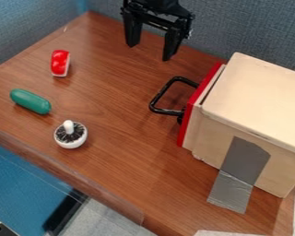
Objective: Move the black and white object to the upper middle of the table
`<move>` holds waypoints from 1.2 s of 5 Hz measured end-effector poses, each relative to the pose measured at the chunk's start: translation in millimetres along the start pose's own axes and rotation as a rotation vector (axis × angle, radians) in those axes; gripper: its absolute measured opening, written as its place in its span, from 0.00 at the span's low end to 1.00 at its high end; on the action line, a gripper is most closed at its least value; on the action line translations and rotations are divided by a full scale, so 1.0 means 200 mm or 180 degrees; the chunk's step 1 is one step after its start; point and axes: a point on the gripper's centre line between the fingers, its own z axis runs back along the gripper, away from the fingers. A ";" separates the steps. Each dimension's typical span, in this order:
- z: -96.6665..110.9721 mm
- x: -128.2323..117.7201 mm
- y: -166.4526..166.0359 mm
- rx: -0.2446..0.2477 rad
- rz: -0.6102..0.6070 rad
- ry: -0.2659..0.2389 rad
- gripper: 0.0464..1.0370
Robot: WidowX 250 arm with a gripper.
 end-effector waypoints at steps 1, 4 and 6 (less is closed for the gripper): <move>-0.06 -0.01 0.00 -0.0014 -0.0006 0.0093 0.96; -0.16 -0.50 0.25 -0.0011 0.0261 0.0200 0.96; -0.27 -0.60 0.29 0.0072 0.0150 0.0217 0.96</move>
